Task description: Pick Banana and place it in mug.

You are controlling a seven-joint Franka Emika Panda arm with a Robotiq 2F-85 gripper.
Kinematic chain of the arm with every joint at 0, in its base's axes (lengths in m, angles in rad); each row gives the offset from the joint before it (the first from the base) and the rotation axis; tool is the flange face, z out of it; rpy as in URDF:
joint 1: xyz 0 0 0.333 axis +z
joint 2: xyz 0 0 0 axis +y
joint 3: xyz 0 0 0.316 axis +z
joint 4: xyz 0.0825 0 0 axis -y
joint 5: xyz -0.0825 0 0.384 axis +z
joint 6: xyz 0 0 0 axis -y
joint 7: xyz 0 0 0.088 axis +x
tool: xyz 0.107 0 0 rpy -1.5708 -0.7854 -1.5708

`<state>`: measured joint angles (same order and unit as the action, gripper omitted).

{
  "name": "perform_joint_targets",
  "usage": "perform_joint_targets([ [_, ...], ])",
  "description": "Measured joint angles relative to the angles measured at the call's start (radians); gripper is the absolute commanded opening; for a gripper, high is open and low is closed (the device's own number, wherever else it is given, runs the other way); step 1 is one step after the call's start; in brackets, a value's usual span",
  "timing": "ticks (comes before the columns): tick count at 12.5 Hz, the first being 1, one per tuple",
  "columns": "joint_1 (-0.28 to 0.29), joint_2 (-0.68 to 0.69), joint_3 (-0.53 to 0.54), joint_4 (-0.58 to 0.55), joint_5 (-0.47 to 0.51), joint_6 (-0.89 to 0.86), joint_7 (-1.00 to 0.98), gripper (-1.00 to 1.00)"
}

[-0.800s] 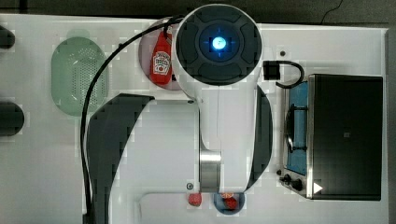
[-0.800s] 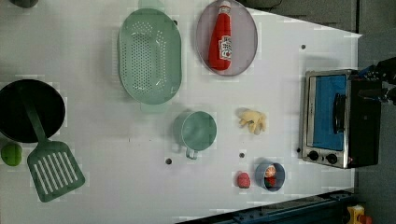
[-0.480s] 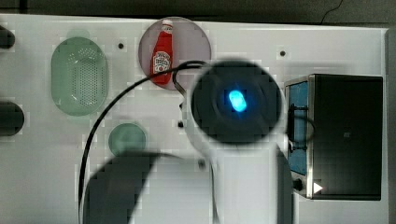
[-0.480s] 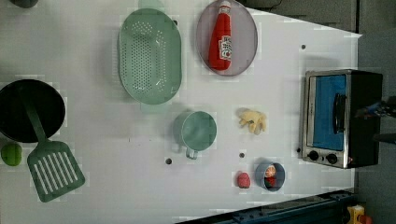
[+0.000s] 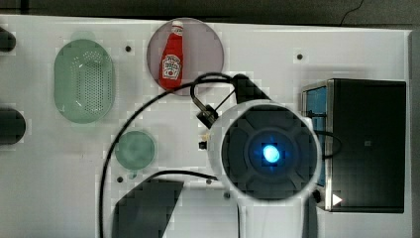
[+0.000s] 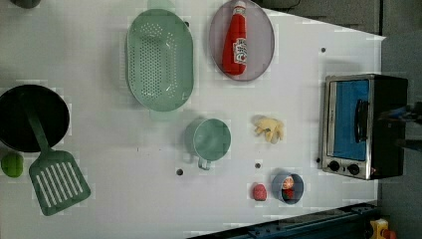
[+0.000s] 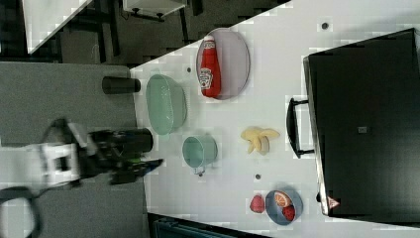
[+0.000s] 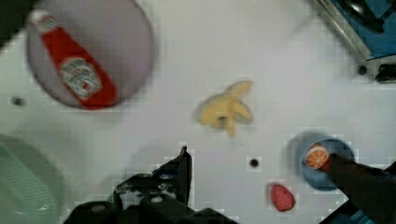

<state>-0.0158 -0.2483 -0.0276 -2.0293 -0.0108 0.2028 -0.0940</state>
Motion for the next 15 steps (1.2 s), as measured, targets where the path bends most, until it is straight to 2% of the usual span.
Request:
perform_joint_targets([
  [2,-0.009,0.058,-0.007,-0.086,-0.002,0.099,-0.083,1.0],
  [6,0.002,0.264,-0.016,-0.193,0.014,0.212,-0.351,1.0],
  [9,0.003,0.338,-0.02,-0.316,0.004,0.355,-0.528,1.0],
  [12,0.005,0.405,-0.008,-0.328,0.01,0.571,-0.686,1.0],
  [15,0.007,0.451,-0.009,-0.355,0.022,0.669,-0.841,1.0],
])
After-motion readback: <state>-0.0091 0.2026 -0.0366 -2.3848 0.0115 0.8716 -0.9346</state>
